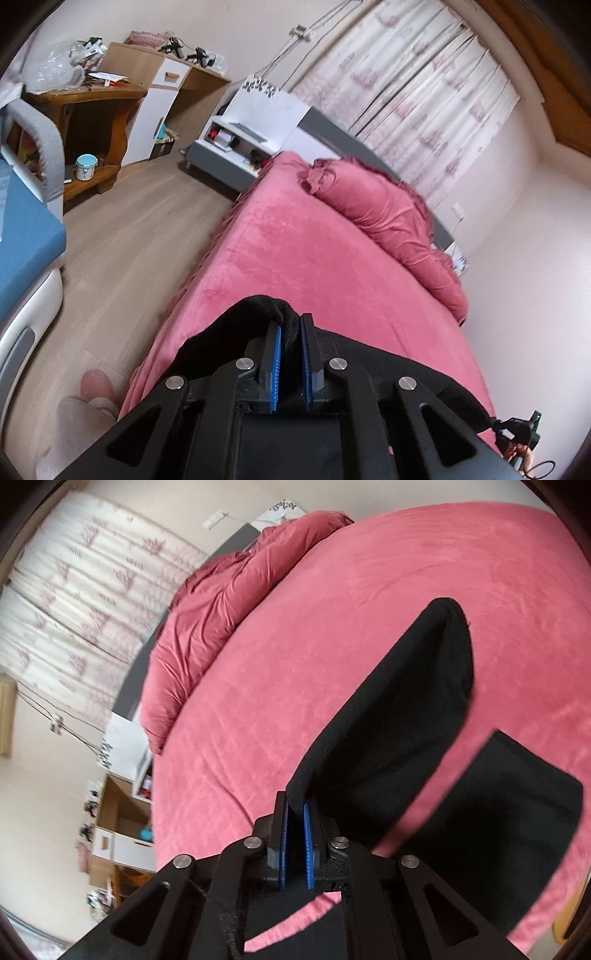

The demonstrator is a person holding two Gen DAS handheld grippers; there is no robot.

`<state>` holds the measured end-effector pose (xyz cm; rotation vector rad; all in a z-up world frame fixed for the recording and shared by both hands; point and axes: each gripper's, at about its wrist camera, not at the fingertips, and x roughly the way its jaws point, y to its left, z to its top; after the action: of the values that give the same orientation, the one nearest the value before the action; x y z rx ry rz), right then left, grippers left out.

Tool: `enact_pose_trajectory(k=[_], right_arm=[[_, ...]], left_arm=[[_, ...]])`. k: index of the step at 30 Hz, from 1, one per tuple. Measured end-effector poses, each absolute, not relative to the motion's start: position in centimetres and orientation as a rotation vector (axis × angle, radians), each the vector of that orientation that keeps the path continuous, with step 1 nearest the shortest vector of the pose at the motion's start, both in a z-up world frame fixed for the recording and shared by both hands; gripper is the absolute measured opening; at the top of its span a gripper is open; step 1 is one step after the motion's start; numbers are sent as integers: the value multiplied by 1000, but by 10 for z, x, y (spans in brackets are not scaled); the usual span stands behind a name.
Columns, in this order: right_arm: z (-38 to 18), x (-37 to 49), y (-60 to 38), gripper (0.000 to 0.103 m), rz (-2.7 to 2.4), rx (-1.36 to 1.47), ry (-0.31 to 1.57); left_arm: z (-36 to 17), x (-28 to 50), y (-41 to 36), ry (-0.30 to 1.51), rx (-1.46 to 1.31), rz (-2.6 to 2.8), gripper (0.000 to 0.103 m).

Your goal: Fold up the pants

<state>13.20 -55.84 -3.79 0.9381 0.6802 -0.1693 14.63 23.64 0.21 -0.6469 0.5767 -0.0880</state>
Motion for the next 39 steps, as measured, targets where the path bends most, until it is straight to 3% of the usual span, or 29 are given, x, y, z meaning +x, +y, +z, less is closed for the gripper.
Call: enact_pose_trajectory(k=[7,20,22,24,28,39], right_arm=[[-72,60,-564,7,-140,1005,642],[-174,-15,-558,13,-194,1133,710],[-171,-19,-550,24,-171,1124,705],[-167,-22,-535,66,-165,1101,716],[-159,-17,-490,68,-70,1046,756],[-177,17,-389,68,140,1053,947]], left_arm=[[-22,74,250,557,-787,-78,9],[-104,11,249,734,-812,12,11],[-109,4,249,747,-833,44,24],[-111,-3,248,750,-882,39,33],[-110,-15,240,773,-991,-30,38],[-102,-7,240,814,-964,-7,38]])
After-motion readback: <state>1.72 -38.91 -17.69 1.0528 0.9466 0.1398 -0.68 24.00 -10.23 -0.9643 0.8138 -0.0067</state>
